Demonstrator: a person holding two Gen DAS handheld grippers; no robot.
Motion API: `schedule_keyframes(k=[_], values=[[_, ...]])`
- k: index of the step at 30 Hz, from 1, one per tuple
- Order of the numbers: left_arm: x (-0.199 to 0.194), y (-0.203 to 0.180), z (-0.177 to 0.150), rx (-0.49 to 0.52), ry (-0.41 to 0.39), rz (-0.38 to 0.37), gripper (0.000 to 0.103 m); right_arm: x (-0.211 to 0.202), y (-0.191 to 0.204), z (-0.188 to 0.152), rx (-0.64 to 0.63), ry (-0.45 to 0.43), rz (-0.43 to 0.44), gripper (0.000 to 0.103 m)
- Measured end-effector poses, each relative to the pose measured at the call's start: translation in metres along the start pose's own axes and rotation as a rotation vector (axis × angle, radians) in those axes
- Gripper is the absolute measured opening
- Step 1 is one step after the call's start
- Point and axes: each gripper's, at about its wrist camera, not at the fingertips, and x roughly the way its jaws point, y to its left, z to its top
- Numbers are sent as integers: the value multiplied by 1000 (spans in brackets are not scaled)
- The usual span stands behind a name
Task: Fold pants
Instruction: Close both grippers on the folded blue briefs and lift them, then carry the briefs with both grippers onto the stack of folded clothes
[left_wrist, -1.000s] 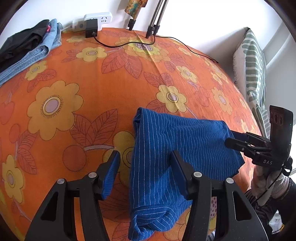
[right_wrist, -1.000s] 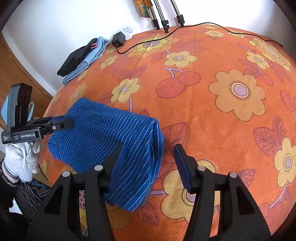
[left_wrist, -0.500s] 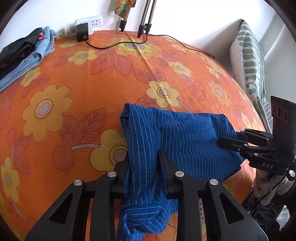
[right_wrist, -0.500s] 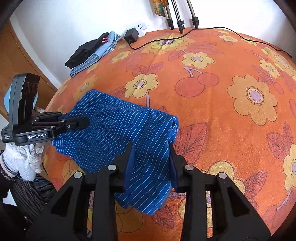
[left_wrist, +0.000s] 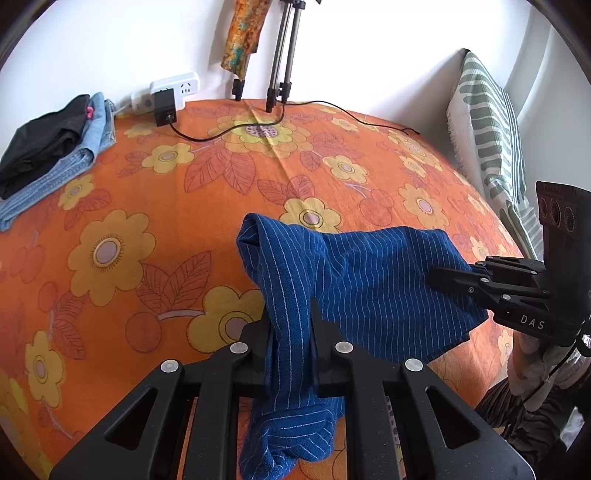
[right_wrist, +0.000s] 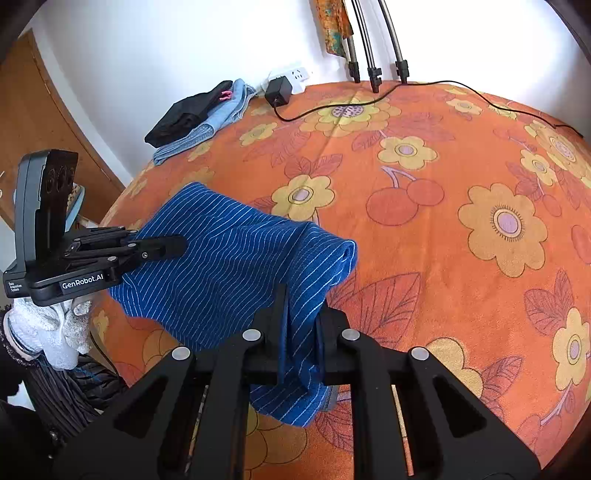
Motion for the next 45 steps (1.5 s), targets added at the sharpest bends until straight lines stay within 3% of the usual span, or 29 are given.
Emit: schedule_keyframes(k=[15,31,45], values=[[-45,12,18,-5,-162,73,12,-15,45,39,-78,-117,11,12],[-82,56,22,-74,-260,140,12,6,95,74,-174,-156,36,12],[-106,138,61,-175,-362,237,12,47,148,166,-303,-226,45,12]])
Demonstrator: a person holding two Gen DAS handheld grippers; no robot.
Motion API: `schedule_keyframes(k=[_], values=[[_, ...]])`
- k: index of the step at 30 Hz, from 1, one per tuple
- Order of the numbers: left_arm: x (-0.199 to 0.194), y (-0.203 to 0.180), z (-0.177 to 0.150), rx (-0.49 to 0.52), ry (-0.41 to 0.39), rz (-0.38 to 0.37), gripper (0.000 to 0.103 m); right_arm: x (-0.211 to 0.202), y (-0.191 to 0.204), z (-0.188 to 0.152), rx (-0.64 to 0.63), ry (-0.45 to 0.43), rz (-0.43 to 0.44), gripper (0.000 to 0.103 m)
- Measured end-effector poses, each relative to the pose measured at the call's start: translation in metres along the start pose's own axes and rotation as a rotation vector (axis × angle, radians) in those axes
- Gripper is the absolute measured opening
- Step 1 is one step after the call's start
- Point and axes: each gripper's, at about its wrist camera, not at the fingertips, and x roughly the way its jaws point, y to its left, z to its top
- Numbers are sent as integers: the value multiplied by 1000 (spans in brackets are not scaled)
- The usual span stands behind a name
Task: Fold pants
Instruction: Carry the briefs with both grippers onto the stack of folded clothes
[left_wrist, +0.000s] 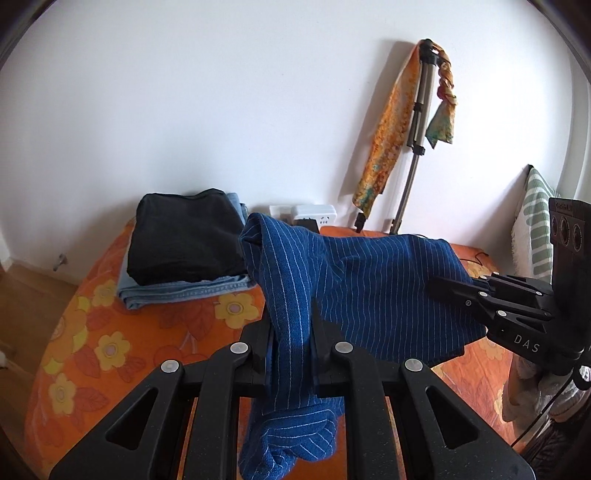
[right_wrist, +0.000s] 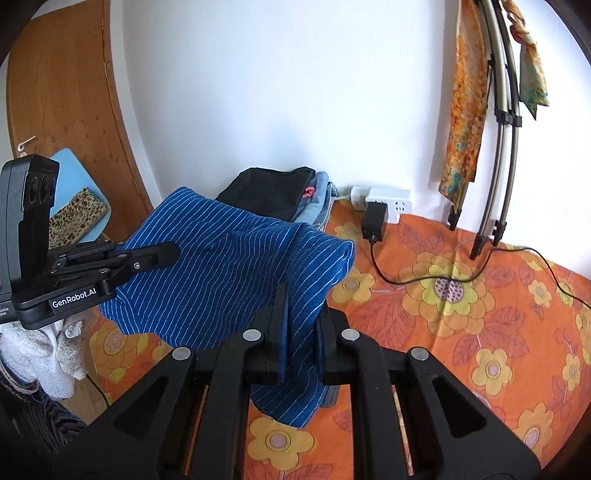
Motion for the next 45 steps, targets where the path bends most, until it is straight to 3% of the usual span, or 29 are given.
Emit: schedule_keyframes(k=[9,20,31,37,39,42,44,45], values=[[31,65,42,-55,-54,83,12,74,20,82,-94,-28,-7,12],[83,129,86,-65,-82,175,12,178,34,136,-139,-17,-22,12],[156,178,91,-123,-28,205,12,275,10,148,-73,41,-7,12],[176,191,88,-133,-1,222,13,303,6,139,-78,74,-12,12],[178,188,89,-140,8,225,17,305,0,139,-67,81,-12,12],[177,187,91,-132,13,253,21,302,-4,140,-66,73,-51,26],[175,185,93,-134,13,263,41,293,-7,142,-55,56,-64,56],[172,184,94,-136,5,275,54,290,-9,143,-51,48,-67,58]])
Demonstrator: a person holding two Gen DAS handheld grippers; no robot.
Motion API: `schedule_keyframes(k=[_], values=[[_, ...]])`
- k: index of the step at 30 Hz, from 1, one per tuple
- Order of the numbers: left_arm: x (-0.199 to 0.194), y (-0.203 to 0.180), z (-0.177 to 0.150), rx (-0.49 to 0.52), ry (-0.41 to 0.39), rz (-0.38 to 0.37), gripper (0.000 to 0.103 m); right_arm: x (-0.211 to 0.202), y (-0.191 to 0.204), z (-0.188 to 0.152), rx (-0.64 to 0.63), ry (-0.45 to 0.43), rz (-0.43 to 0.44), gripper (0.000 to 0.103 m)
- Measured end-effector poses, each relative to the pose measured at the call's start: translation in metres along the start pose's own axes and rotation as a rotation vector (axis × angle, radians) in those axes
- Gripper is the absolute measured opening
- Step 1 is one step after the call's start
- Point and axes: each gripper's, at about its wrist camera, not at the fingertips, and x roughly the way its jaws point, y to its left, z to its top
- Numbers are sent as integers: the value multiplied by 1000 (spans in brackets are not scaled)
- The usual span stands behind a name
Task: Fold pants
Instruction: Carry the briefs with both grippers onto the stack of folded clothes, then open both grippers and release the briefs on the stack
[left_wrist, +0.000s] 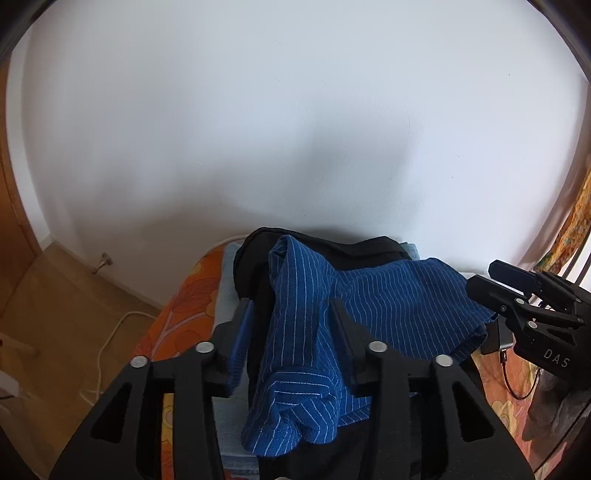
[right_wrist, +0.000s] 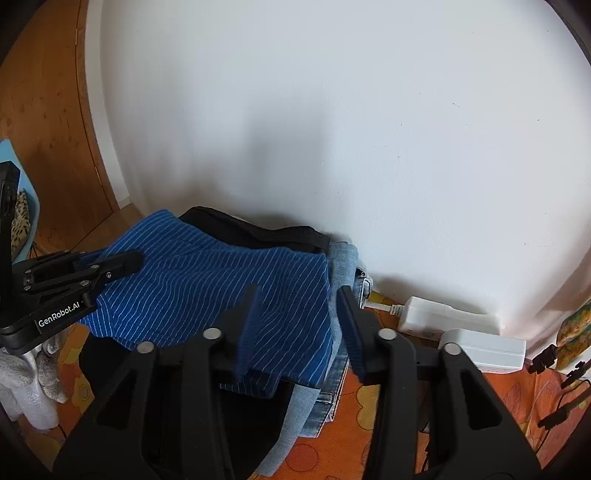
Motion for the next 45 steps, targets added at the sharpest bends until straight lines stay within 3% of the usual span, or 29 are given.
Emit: schedule_keyframes(k=[10,19,25,32,42,45], values=[[-38,-15,-1,48,-51,8,55,-34,1,-1,-3,-13,0,58],[-96,-36,-12,85,-86,-15,55,-98,18,-10,-37,-55,-8,63],[-144,-51,-20,108,-137,-27,56,-165,27,-19,-42,-101,5,78],[-200,-72,-41,104,-177,-85,67,-236,29,-40,-22,-143,-17,95],[-259,-103,-90,110,-195,-141,71,-324,33,-93,-39,-189,-109,103],[-274,-115,-105,122,-200,-152,78,-347,32,-110,-29,-193,-130,103]])
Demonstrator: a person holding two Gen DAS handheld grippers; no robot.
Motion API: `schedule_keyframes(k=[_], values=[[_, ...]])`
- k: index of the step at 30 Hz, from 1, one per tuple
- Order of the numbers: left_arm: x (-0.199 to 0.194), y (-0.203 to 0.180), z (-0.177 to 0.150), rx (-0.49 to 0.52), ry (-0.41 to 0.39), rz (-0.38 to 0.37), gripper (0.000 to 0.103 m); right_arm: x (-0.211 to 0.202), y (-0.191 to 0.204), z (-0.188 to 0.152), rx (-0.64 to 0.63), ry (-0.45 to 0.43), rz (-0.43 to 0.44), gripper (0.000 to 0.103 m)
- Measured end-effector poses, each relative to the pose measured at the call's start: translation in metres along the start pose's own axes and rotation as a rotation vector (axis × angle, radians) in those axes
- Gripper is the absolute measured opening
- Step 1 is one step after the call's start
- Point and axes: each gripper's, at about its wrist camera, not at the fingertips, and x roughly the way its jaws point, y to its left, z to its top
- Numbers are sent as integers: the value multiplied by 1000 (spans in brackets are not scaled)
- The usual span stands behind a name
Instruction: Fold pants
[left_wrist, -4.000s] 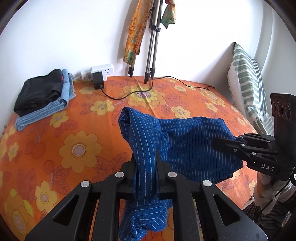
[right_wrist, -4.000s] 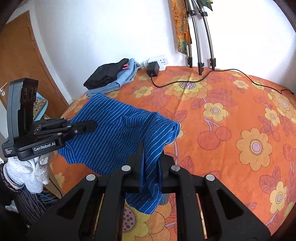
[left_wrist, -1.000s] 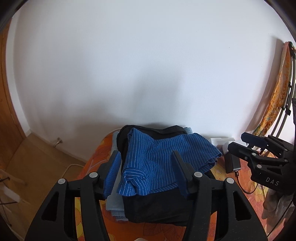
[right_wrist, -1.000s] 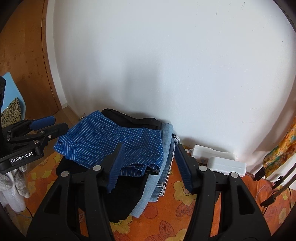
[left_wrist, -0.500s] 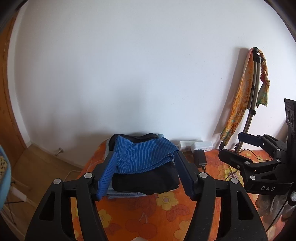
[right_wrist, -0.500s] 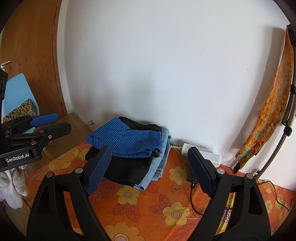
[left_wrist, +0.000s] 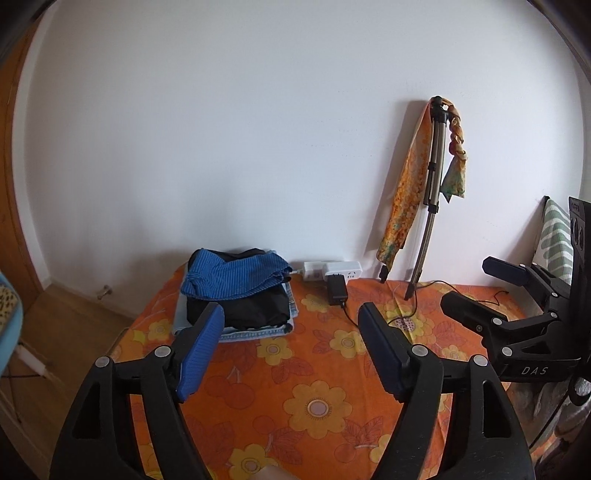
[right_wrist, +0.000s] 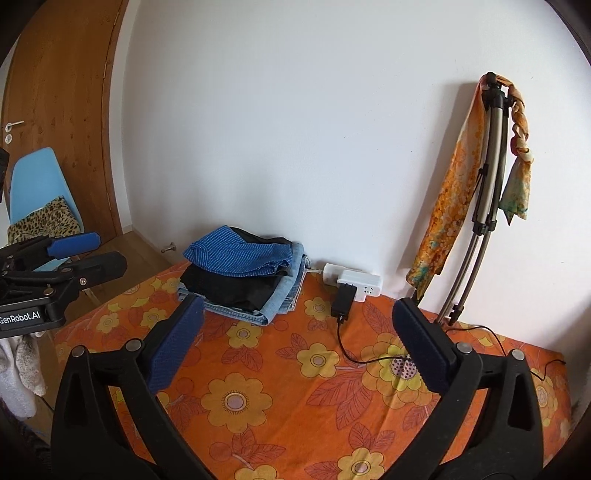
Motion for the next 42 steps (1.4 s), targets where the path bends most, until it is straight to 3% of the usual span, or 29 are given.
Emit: schedule_keyframes(k=[9,21,29,42], values=[[-16,-28,-45,-10,52,-9,79,-57,-15,-45,30,-11,-57,103],[-7,-53,-84,31,152,3,80,-78,-45,-92,107,16,-98,103],[0,-51,-95,59,159,98,80,-66,-57,-117,133,67,-105,103],[5,-44,-92,39,164,128,80,-47,-54,-128,124,118,-87,103]])
